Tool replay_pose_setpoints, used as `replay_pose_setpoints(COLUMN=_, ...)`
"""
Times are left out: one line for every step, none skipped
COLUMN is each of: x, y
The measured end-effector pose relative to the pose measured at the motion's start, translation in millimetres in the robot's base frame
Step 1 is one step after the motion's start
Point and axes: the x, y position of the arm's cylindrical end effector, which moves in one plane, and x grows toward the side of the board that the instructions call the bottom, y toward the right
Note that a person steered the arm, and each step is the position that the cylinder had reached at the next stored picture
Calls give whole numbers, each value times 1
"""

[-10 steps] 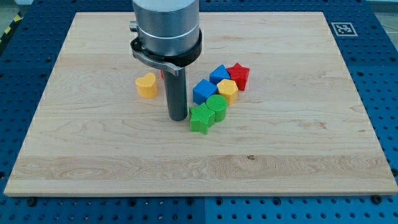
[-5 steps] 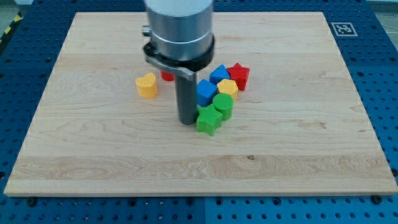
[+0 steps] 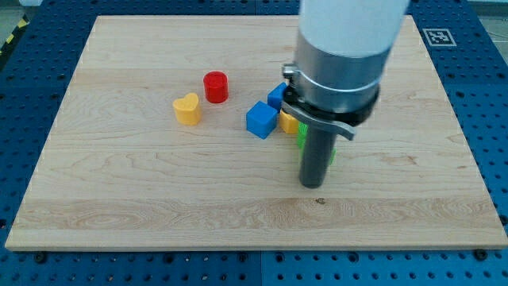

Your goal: Push the green blocks below vertical to the red star

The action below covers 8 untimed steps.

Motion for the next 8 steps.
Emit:
replay_pose_setpoints(x=0, y=32)
replay_pose_setpoints(x=0, y=51)
replay_pose_setpoints(x=-6, y=65)
replay_pose_setpoints(x=3, y=68)
replay_pose_setpoints(x=-26, y=84)
replay_pose_setpoints(x=-40, y=91)
replay_pose_setpoints(x=-49, y=68)
replay_pose_setpoints(x=-49, y=57)
